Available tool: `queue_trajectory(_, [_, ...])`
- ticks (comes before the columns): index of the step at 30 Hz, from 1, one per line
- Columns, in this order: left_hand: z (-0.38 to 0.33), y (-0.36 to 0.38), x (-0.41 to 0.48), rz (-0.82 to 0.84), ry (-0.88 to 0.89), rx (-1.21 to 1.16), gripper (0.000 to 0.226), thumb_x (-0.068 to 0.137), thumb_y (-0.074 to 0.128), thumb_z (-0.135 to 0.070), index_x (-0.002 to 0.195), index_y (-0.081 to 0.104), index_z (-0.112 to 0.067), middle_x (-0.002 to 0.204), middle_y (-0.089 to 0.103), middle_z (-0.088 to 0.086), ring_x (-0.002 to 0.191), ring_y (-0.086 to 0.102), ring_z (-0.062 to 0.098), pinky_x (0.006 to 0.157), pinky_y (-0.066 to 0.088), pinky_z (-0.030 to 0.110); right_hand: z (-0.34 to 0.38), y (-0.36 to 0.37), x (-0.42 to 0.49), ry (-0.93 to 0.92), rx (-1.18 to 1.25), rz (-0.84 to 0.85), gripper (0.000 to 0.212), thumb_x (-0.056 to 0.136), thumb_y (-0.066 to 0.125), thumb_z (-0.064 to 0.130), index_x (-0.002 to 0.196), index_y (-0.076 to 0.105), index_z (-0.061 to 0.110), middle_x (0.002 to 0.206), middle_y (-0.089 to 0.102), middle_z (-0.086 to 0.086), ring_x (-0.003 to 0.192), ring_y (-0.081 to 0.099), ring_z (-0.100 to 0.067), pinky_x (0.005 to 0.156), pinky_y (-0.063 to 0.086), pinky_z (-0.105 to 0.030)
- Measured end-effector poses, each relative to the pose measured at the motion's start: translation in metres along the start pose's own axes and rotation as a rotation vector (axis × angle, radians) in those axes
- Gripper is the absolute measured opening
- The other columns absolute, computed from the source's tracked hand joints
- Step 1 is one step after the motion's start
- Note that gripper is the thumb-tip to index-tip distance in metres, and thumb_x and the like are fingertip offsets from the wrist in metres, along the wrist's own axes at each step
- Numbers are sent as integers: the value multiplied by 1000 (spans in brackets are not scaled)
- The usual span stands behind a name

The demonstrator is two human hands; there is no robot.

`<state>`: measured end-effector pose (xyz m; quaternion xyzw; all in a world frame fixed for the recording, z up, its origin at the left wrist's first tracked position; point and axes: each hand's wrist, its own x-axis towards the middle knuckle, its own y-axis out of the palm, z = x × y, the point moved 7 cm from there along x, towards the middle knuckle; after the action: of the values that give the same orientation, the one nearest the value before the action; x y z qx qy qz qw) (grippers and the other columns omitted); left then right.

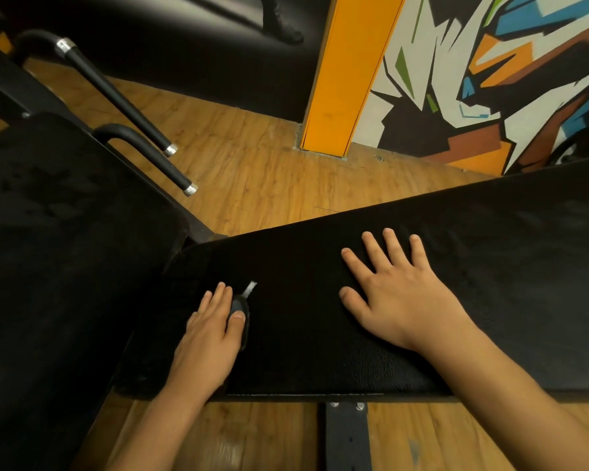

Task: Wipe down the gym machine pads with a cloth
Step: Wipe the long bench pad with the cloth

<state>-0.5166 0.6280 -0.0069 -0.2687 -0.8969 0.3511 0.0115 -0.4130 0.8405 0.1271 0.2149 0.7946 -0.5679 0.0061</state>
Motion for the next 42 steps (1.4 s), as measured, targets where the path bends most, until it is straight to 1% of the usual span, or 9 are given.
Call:
queue_trajectory(8, [-12, -7, 82, 24, -24, 24, 54, 111, 25, -34, 162, 17, -20, 170, 9, -6, 156, 3, 11, 125, 9, 43, -1, 1, 1, -2, 15, -15, 80, 91, -5, 66, 163, -5, 31, 171, -8, -12, 156, -14, -38, 124, -6, -60])
queue_trajectory(12, [-11, -8, 70, 20, -7, -20, 55, 111, 25, -36, 163, 13, -22, 170, 5, -9, 155, 0, 9, 125, 8, 43, -1, 1, 1, -10, 6, -13, 81, 90, -5, 65, 163, -4, 30, 171, -8, -12, 156, -13, -38, 124, -5, -61])
queue_trajectory(17, [8, -7, 3, -26, 23, -70, 54, 110, 28, -37, 161, 12, -30, 166, 3, -20, 149, -4, -4, 118, 5, 31, -1, 1, 1, -9, 11, -22, 80, 91, -6, 66, 163, -5, 30, 171, -8, -12, 156, -14, -38, 125, -6, -60])
queue_trajectory(19, [11, -5, 1, -37, 18, -53, 54, 110, 28, -37, 161, 12, -31, 166, 2, -20, 147, -6, -6, 120, 5, 33, 0, 1, 1, -7, 11, -23, 81, 90, -8, 66, 163, -5, 30, 171, -8, -13, 156, -14, -38, 124, -6, -61])
queue_trajectory(22, [7, -5, 18, -26, 15, 0, 53, 111, 27, -35, 162, 12, -28, 167, 3, -17, 145, -6, -5, 124, 7, 38, 0, 1, 1, -9, 11, -20, 84, 87, -11, 65, 163, -4, 30, 171, -7, -13, 156, -13, -39, 124, -5, -61])
queue_trajectory(26, [1, -6, 58, 16, 55, 0, 54, 111, 28, -36, 162, 14, -26, 169, 6, -13, 153, -2, 3, 125, 8, 42, 1, 0, 1, -9, 13, -20, 90, 82, -17, 65, 163, -4, 29, 171, -7, -13, 156, -13, -40, 125, -4, -61])
queue_trajectory(29, [-3, -9, 95, 17, 17, 19, 54, 111, 26, -36, 162, 17, -22, 170, 9, -9, 156, 2, 9, 125, 9, 46, 2, 0, 0, -4, 5, -26, 88, 84, -15, 65, 163, -3, 28, 171, -7, -14, 156, -13, -40, 125, -4, -61])
queue_trajectory(33, [-10, -11, 134, 12, -10, 41, 55, 111, 24, -34, 162, 19, -16, 170, 11, -3, 157, 5, 16, 125, 10, 45, 2, 1, 2, -1, 9, -35, 83, 89, -9, 64, 163, -3, 28, 171, -7, -14, 156, -13, -41, 125, -5, -61])
queue_trajectory(42, [-14, -17, 166, -15, -2, 64, 53, 111, 24, -33, 161, 25, -16, 170, 16, -1, 156, 8, 17, 123, 12, 43, 1, 1, 3, -6, 26, -43, 79, 93, -3, 65, 163, -6, 29, 171, -10, -13, 155, -16, -40, 125, -6, -60])
